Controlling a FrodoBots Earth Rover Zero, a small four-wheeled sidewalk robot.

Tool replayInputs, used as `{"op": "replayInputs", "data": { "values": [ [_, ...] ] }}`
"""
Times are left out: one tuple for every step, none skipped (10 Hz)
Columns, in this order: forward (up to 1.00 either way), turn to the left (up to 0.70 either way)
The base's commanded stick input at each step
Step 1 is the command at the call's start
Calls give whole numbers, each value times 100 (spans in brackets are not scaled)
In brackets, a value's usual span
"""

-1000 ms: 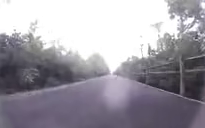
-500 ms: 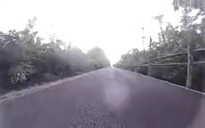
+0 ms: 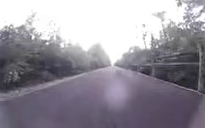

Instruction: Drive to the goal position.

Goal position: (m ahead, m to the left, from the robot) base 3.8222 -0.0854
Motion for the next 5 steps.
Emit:
{"op": "replayInputs", "data": {
  "values": [
    [100, 0],
    [100, 0],
    [100, 0],
    [100, 0],
    [100, 0]
  ]
}}
